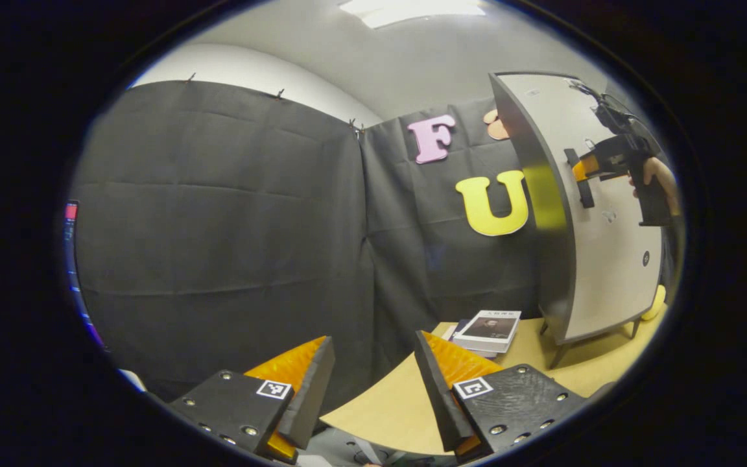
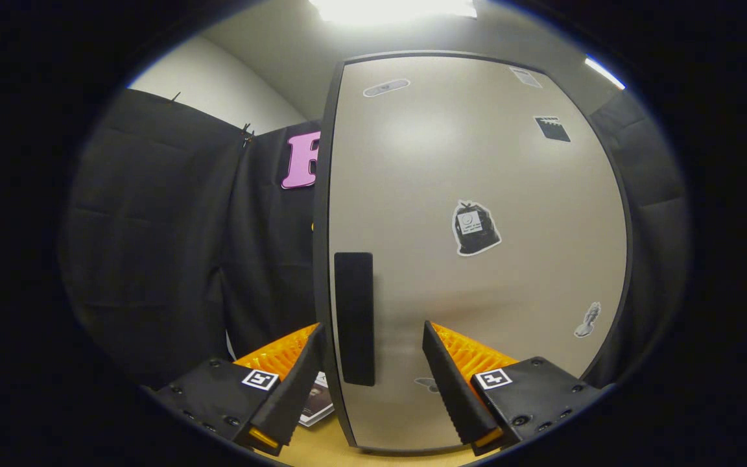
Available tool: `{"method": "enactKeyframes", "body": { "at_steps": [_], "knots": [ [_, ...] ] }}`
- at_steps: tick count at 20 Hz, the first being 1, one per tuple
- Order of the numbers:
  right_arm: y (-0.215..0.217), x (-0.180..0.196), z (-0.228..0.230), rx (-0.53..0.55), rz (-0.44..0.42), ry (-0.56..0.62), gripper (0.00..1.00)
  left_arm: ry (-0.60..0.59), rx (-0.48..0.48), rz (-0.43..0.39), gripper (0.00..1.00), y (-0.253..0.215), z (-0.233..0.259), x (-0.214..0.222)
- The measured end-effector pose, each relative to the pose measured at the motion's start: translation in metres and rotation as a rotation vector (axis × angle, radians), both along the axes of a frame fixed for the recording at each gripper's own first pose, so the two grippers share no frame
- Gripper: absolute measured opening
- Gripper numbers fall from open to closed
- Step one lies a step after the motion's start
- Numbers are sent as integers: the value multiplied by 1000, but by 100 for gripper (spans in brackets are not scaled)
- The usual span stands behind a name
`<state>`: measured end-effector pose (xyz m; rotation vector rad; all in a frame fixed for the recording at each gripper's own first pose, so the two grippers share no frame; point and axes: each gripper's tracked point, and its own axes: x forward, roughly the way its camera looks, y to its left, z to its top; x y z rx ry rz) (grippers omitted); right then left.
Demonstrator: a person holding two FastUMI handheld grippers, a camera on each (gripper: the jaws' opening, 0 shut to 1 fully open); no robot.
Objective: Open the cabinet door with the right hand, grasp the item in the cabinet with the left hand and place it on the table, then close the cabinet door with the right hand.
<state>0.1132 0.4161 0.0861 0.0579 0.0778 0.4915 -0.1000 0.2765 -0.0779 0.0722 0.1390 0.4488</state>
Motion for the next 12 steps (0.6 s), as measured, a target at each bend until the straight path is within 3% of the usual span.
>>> {"method": "enactKeyframes", "body": {
  "at_steps": [2,3,5,7,8,11,12],
  "knots": [
    [7,6,-6,-8,-2,26,88,3,-2,5,75,4,-2,-1],
    [10,10,-8,-12,-4,33,78,2,-3,6,75,5,-2,-1],
    [14,13,-11,-17,-2,48,74,0,-6,12,75,9,-4,0],
    [22,13,-14,-4,6,77,46,0,-12,13,75,10,-6,0],
    [22,14,-13,-7,0,74,38,1,-13,13,75,9,-7,1],
    [22,12,-14,-46,21,65,25,-4,-8,1,76,7,-4,4],
    [23,12,-16,-40,29,72,25,-6,-6,-3,76,6,-2,6]
  ]
}}
